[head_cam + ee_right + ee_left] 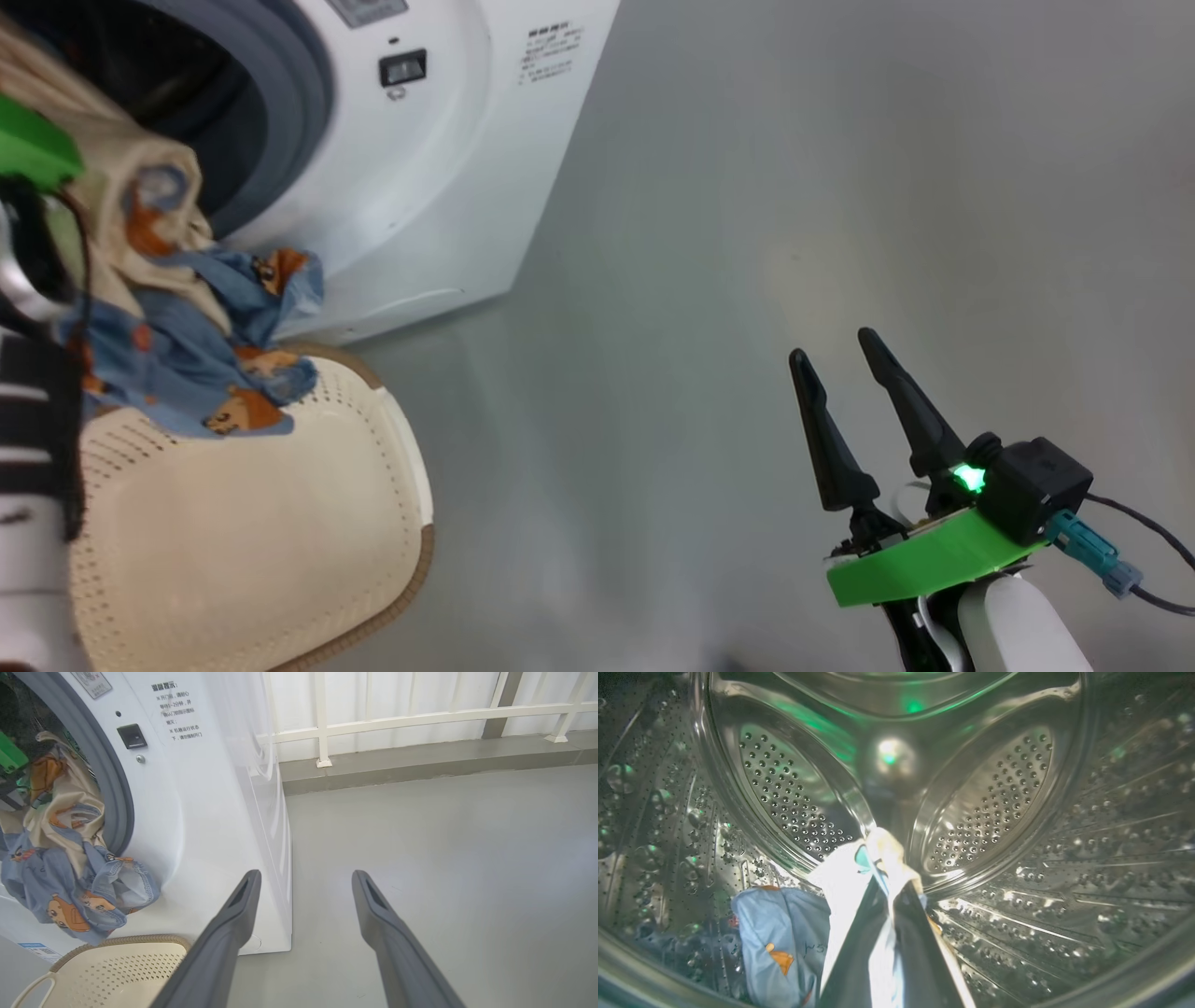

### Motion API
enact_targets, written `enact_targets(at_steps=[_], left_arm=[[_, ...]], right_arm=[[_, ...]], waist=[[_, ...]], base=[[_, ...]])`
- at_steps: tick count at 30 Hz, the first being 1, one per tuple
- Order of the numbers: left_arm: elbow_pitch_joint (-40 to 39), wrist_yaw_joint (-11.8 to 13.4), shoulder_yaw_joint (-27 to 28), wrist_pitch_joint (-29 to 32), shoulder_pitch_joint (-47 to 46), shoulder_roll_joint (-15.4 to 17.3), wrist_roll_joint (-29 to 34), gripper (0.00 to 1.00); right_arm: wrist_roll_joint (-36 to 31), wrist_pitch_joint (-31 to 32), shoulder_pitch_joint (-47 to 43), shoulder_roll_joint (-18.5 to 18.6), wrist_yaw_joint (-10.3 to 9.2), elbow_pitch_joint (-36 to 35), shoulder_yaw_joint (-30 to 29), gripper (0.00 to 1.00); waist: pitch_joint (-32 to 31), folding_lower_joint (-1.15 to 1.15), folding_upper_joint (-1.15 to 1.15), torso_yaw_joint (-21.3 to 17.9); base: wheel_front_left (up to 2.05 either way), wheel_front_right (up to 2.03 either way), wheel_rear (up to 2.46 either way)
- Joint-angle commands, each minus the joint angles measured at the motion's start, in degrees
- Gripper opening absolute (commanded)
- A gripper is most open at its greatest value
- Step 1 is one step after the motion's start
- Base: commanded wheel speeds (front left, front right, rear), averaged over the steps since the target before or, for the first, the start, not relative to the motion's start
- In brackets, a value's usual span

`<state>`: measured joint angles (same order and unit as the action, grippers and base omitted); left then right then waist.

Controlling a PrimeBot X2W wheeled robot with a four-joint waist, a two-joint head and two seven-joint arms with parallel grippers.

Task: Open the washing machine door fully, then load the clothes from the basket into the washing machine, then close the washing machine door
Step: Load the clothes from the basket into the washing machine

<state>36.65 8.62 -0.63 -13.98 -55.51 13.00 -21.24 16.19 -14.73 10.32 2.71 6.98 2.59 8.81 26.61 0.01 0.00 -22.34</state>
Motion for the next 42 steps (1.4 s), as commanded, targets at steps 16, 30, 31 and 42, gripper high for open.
enact_targets(at_steps=[16,30,31,42], left_arm=[[11.39,-2.54,-2.61,-0.74,-24.61,9.00,5.11,0.00],[15.85,-2.64,-2.73,-0.99,-33.24,10.09,6.02,0.00],[16.75,-2.81,-3.11,-0.99,-33.27,9.87,6.16,0.00],[23.01,-0.91,-6.64,-0.11,-33.51,7.55,8.28,1.00]], right_arm=[[2.76,-0.27,2.86,0.17,0.51,-2.15,5.47,1.00],[2.52,-0.27,2.62,0.17,0.51,-2.37,6.53,1.00],[2.54,-0.27,2.59,0.17,0.51,-2.34,6.53,1.00],[1.91,-0.27,3.38,0.17,0.51,-1.81,6.51,1.00]], waist=[[12.08,-0.01,0.00,-4.93],[13.88,-0.01,0.00,-5.86],[13.88,-0.01,0.00,-5.68],[12.64,-0.01,0.00,-3.66]], base=[[0.00,0.00,0.00],[0.00,0.00,0.00],[0.00,0.00,0.00],[0.00,0.00,0.00]])
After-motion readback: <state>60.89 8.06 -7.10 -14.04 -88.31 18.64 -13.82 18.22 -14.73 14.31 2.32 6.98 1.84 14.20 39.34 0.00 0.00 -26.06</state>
